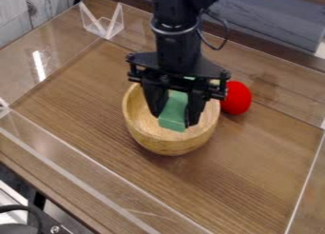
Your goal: Put the green block in the brown bowl
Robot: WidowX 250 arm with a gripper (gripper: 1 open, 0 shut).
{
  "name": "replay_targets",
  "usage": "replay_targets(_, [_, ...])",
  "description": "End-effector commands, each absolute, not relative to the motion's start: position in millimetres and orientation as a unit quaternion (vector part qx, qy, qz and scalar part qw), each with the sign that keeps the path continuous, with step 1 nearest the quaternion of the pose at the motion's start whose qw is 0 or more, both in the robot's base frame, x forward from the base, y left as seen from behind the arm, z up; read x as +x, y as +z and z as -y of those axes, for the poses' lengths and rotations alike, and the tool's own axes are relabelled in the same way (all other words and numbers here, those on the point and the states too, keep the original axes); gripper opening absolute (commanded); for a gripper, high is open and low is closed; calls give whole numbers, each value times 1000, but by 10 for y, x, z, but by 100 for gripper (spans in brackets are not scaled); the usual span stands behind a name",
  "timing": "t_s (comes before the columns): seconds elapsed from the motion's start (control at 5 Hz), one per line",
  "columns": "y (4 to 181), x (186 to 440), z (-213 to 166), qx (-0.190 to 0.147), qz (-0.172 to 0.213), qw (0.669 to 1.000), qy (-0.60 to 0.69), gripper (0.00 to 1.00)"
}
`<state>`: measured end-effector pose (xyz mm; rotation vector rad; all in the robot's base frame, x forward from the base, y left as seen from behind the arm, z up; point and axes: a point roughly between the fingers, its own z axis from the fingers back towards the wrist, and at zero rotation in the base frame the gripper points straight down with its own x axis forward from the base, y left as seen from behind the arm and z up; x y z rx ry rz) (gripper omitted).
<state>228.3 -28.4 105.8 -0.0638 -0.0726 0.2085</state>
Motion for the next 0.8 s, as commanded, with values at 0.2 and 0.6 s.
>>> replay_targets(0.2, [1138, 2356, 340, -39, 54, 991, 116, 0])
replay_targets(0.6, [1409, 2256, 203, -45, 55, 978, 194, 100])
